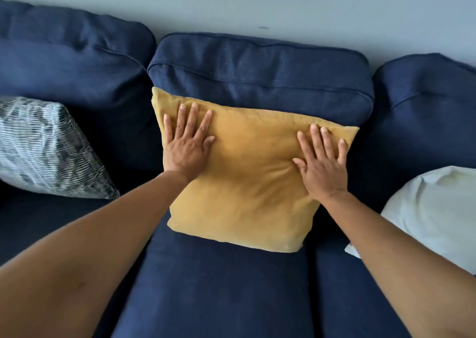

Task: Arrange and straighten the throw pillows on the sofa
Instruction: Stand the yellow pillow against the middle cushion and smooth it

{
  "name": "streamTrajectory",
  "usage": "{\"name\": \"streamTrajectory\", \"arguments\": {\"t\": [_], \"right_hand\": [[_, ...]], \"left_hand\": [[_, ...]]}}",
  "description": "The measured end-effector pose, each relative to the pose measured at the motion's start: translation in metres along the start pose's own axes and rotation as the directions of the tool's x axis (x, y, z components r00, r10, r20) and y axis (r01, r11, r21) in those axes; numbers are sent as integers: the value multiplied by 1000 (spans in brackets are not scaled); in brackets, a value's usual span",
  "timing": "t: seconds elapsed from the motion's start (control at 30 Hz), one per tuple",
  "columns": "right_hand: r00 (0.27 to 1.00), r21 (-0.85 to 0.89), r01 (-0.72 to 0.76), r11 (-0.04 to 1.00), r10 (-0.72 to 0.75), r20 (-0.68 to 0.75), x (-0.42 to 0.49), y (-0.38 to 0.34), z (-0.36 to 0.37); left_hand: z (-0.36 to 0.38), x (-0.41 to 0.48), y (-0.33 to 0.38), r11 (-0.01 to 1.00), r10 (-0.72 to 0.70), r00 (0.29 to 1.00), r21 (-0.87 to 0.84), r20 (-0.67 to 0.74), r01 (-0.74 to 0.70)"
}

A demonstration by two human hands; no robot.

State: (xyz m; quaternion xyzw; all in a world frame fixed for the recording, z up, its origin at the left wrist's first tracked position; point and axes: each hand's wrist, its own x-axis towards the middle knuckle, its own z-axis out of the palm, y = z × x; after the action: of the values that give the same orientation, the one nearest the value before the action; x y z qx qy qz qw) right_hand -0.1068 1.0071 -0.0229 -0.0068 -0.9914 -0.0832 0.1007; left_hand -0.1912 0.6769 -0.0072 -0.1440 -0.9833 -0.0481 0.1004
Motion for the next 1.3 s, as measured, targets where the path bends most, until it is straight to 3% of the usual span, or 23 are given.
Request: {"name": "streamTrajectory", "arguments": {"t": [0.1, 0.17, 0.23, 0.3, 0.37, 0.43, 0.5, 0.57, 0.73, 0.83, 0.9, 1.03, 1.1, 1.2, 1.3], "right_hand": [[998, 16, -21, 1000, 20, 66, -5, -1, -5], [994, 42, -40, 998, 35, 107, -10, -5, -7], [990, 86, -56, 995, 44, 135, -10, -5, -16], [998, 182, -30, 983, 19, 62, -12, -7, -29], [989, 273, 77, 959, -39, -141, -24, -9, -43], [919, 301, 273, 913, -155, -364, -48, -17, -46], [851, 284, 479, 831, -359, -383, -81, -24, -37], [821, 178, 557, 811, -506, -265, -105, -26, -19], [902, -106, 415, 904, -393, 180, -74, 2, 20], [941, -233, 275, 933, -212, 262, -47, 24, 24], [953, -159, 231, 960, -191, 234, -52, 21, 15], [972, 106, 223, 969, -213, -100, -83, -5, -9], [952, 158, 280, 947, -254, -171, -68, -22, -18], [956, 153, 290, 945, -278, -98, -23, -41, -21], [982, 114, 175, 978, -183, 55, 7, -34, -16]], "left_hand": [[-7, -15, 22, 994, 29, 991, -103, -128, -42], [-3, -38, 45, 963, 236, 951, -86, -200, -257], [7, -62, 63, 897, 440, 889, 15, -127, -442], [19, -69, 68, 893, 445, 895, 86, -24, -441], [23, -65, 67, 927, 358, 933, 110, 23, -358], [22, -59, 64, 936, 326, 944, 127, 37, -329], [22, -59, 63, 930, 335, 941, 139, 51, -339], [22, -60, 62, 926, 344, 938, 150, 36, -345], [25, -63, 45, 952, 278, 960, 122, 31, -280], [23, -63, 37, 955, 261, 964, 134, 52, -266], [20, -64, 38, 959, 249, 967, 124, 56, -255], [16, -73, 38, 962, 257, 966, 96, -14, -254], [12, -72, 37, 964, 262, 963, 67, -56, -258], [4, -58, 32, 962, 271, 961, 47, -60, -268], [-2, -38, 13, 978, 197, 980, 68, 21, -198]]}}
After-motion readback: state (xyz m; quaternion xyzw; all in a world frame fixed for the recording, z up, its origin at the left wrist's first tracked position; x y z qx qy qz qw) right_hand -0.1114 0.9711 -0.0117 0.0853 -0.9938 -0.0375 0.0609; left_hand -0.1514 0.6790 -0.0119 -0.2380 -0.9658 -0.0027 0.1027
